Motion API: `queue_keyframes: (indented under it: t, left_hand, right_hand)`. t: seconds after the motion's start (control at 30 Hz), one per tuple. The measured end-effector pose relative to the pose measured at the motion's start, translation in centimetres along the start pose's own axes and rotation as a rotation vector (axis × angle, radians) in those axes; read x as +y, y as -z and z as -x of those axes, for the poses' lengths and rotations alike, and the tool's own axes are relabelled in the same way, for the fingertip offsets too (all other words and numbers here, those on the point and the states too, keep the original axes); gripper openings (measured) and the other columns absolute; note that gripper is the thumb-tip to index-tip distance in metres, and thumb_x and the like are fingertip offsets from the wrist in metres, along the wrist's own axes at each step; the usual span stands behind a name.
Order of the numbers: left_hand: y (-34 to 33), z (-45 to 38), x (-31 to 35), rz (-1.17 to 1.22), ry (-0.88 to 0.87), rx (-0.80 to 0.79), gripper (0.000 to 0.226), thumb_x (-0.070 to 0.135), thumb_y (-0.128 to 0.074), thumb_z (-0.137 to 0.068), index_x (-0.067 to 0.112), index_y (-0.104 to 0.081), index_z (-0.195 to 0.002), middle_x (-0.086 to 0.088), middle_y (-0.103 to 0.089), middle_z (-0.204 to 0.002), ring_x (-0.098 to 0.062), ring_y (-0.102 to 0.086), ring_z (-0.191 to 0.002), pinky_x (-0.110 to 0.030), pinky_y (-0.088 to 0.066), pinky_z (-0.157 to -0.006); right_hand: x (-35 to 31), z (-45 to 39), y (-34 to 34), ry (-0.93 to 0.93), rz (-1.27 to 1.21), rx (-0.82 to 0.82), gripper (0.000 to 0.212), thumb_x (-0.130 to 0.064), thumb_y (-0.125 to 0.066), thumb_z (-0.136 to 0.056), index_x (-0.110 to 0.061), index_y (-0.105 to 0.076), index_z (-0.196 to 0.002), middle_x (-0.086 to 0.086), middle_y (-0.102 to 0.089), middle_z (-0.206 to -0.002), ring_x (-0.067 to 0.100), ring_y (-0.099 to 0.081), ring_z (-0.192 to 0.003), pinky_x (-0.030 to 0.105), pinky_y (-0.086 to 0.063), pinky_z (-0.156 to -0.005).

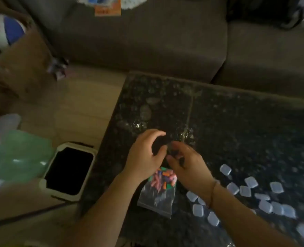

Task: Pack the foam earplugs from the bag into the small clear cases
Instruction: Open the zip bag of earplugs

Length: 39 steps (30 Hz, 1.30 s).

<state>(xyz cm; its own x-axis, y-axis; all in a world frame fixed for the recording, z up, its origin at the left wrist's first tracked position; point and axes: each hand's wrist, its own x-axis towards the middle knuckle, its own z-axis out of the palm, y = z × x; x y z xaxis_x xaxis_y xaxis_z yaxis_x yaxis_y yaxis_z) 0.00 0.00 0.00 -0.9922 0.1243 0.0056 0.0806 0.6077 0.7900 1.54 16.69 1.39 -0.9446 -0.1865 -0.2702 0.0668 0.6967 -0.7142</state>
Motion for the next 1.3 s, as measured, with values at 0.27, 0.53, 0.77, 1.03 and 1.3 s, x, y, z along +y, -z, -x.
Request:
queue_keyframes:
  t: [0.27,0.53,0.77,1.03,1.3]
  left_hand:
    - [-10.8,0.9,-8.4,0.121,0.112,0.158,0.03,0.015,-0.069,-0.093,0.023,-0.067,-0.122,0.015,-0.062,-0.118,-0.004,-0.058,-0.108,-0.003,-0.041,-0.088]
    - [-11.4,-5.3,-8.4,0.047,-0.061,0.076,0.021,0.026,-0.066,-0.096,0.027,-0.069,-0.117,0.017,-0.068,-0.101,0.0,-0.065,-0.092,-0.005,-0.048,-0.076]
    - [-12.9,-5.1,-8.7,0.075,-0.058,0.539,0.012,0.035,-0.067,-0.095,0.025,-0.063,-0.101,0.007,-0.064,-0.103,-0.009,-0.062,-0.093,-0.016,-0.046,-0.077]
    - [-14.4,0.1,-5.7,0.451,0.351,0.418,0.05,0.055,-0.052,-0.097,0.014,-0.067,-0.074,-0.007,-0.07,-0.073,-0.021,-0.067,-0.067,-0.034,-0.049,-0.059]
    - [-13.3,5.0,-6.0,0.428,0.465,0.352,0.016,0.02,-0.059,-0.099,0.018,-0.075,-0.096,-0.006,-0.075,-0.092,-0.021,-0.073,-0.082,-0.032,-0.058,-0.064]
  right_hand:
    - [11.4,0.4,-9.5,0.281,0.443,-0.091,0.061,-0.064,-0.047,-0.082,-0.036,-0.042,-0.136,-0.012,-0.048,-0.138,0.015,-0.045,-0.124,0.037,-0.043,-0.101]
    - [13.7,-6.1,-6.7,0.475,0.457,-0.047,0.038,-0.041,-0.059,-0.088,-0.04,-0.056,-0.126,-0.007,-0.059,-0.119,0.017,-0.058,-0.107,0.038,-0.052,-0.086]
    - [16.8,-9.6,-1.8,0.166,0.312,0.24,0.009,-0.04,-0.058,-0.089,-0.033,-0.063,-0.085,-0.006,-0.066,-0.089,0.017,-0.064,-0.083,0.033,-0.053,-0.071]
    - [17.7,-5.6,-3.6,0.028,0.031,0.465,0.014,-0.043,-0.058,-0.089,-0.03,-0.062,-0.089,-0.008,-0.064,-0.087,0.012,-0.063,-0.078,0.038,-0.058,-0.073]
    - [15.3,0.6,-6.4,0.065,0.009,0.415,0.015,-0.044,-0.061,-0.09,-0.03,-0.063,-0.093,-0.009,-0.064,-0.094,0.004,-0.062,-0.082,0.028,-0.057,-0.071]
